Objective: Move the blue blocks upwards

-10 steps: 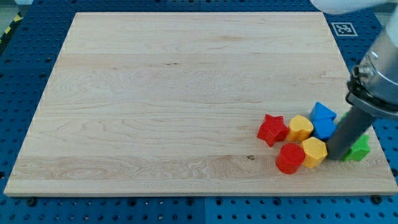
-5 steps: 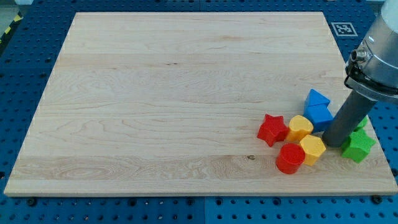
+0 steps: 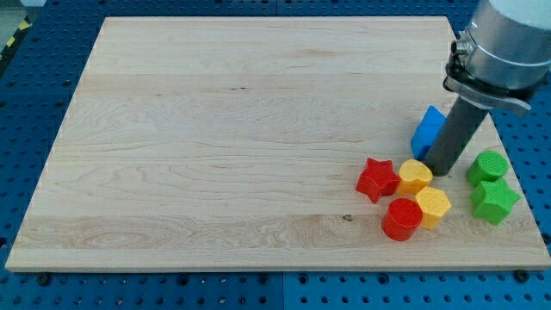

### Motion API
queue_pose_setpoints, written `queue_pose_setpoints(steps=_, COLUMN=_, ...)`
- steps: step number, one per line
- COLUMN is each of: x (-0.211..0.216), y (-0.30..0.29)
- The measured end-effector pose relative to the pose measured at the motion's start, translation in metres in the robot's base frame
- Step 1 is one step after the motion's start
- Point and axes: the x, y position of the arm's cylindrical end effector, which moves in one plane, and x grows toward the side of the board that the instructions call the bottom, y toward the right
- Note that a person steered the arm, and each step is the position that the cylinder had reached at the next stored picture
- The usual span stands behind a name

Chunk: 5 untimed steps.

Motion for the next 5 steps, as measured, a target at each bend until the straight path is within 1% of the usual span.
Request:
queue_pose_setpoints(steps=1, x=-0.004, y=-0.003)
queue_pose_setpoints(steps=3, x=-0.007, y=-0.028)
queue_pose_setpoints(steps=4, x=-0.023, y=-0.060)
queue_pose_setpoints(steps=5, x=-0.027, y=-0.066)
